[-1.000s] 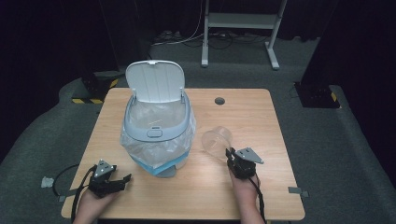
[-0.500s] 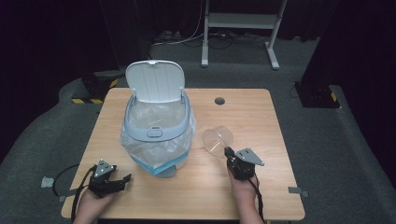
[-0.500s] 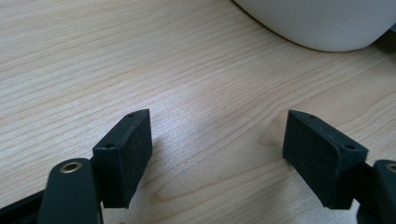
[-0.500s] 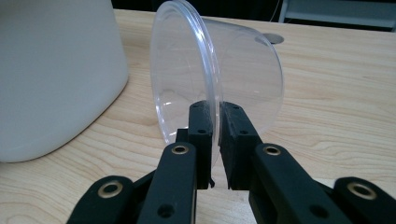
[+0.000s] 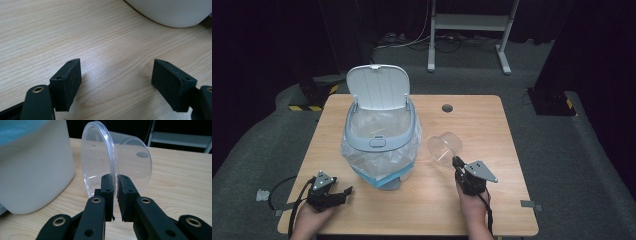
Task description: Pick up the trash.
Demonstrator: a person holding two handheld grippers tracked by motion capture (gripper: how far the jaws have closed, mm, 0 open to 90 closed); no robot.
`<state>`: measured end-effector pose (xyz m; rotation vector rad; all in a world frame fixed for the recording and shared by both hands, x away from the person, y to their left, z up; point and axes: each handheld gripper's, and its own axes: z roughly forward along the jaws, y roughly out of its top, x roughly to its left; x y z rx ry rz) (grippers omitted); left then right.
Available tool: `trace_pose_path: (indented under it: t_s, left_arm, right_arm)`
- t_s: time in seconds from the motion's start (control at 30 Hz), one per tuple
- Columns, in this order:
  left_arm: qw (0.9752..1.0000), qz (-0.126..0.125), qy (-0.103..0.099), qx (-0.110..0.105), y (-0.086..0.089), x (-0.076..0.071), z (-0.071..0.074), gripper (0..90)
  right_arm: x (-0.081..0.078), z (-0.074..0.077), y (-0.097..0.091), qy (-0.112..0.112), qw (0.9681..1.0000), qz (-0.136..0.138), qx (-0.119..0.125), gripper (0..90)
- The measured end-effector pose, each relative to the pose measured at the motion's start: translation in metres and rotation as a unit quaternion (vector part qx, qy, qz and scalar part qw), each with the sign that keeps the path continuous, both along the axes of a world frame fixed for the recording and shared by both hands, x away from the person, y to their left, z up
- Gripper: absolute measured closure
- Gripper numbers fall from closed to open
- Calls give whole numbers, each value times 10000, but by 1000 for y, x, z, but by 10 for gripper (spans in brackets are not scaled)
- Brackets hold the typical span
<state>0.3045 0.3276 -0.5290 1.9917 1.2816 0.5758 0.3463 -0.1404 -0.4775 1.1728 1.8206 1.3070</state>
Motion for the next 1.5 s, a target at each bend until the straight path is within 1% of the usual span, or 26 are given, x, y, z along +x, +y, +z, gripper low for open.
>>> trace_pose_path:
  t_s: [0.2, 0.6, 0.9, 1.2, 1.27, 1.5]
  left_arm:
    - [10000, -1, 0, 2, 0, 0, 0, 240]
    - [10000, -2, 0, 3, 0, 0, 0, 240]
    - [10000, -2, -4, 7, 0, 0, 0, 240]
    - [10000, -10, -5, 7, 0, 0, 0, 240]
    - [10000, -7, -5, 7, 0, 0, 0, 240]
    - [10000, -10, -4, 7, 0, 0, 0, 240]
  right_arm:
    - [-7, 9, -1, -232, 9997, -22, 84, 830]
    - [-15, 21, -3, -530, 9982, -111, 238, 831]
    - [-23, 37, -3, -890, 9953, -138, 356, 831]
    - [-27, 49, -5, -1130, 9924, -168, 454, 832]
    - [-27, 51, -5, -1152, 9921, -179, 474, 832]
    - [-28, 63, -4, -1321, 9898, -133, 516, 832]
